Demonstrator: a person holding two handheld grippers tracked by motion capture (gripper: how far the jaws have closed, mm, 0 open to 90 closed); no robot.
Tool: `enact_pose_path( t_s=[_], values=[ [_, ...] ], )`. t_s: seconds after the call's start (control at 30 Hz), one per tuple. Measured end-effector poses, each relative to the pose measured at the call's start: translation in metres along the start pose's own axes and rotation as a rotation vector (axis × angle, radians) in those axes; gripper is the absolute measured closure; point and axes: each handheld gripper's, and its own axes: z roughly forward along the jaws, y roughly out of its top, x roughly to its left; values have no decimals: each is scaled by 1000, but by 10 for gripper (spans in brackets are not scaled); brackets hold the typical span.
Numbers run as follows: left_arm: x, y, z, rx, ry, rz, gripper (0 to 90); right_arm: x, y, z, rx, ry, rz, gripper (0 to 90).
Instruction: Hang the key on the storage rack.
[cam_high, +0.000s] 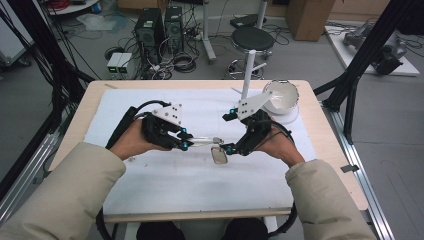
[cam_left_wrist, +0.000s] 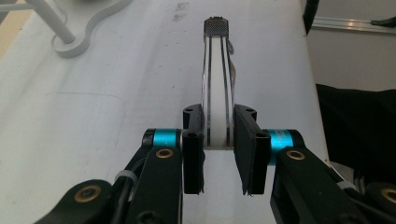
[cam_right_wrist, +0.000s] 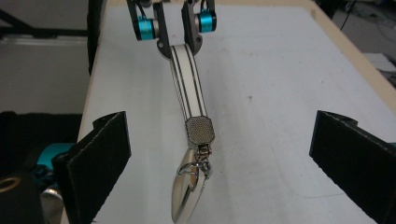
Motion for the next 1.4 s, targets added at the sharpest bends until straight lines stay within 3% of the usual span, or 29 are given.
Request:
enact_pose_path(
  t_s=[0.07,0.17,0.27,0.37,0.47,0.73,0.87,0.9,0.93,0.97,1.0,1.07,1.4],
  values=[
    [-1,2,1,4,-1,10,740,1,2,5,39,14,-6,54],
    [-3,5,4,14,-10,27,740,2,2,8,56,30,-13,66],
    [-4,7,9,28,-19,32,740,4,2,15,126,64,-49,155],
    [-5,8,12,29,-24,34,739,5,2,18,150,65,-62,175],
    [-4,8,13,38,-26,43,739,4,1,22,172,79,-49,258],
    [-3,6,15,44,-29,35,739,3,2,25,200,120,-46,416],
    [-4,6,15,37,-24,33,739,3,2,27,202,120,-55,435],
    [-4,6,15,37,-30,33,739,4,2,28,212,130,-54,514],
    [-5,6,16,40,-28,36,739,4,2,28,212,130,-54,514],
    [-5,6,16,40,-27,35,739,4,3,30,225,139,-75,606],
    [-4,6,15,42,-32,39,739,4,3,30,225,139,-75,606],
    [-5,6,15,33,-29,33,739,5,4,30,241,147,-84,721],
    [-4,3,12,4,-50,31,734,6,5,33,252,165,-78,744]
  ],
)
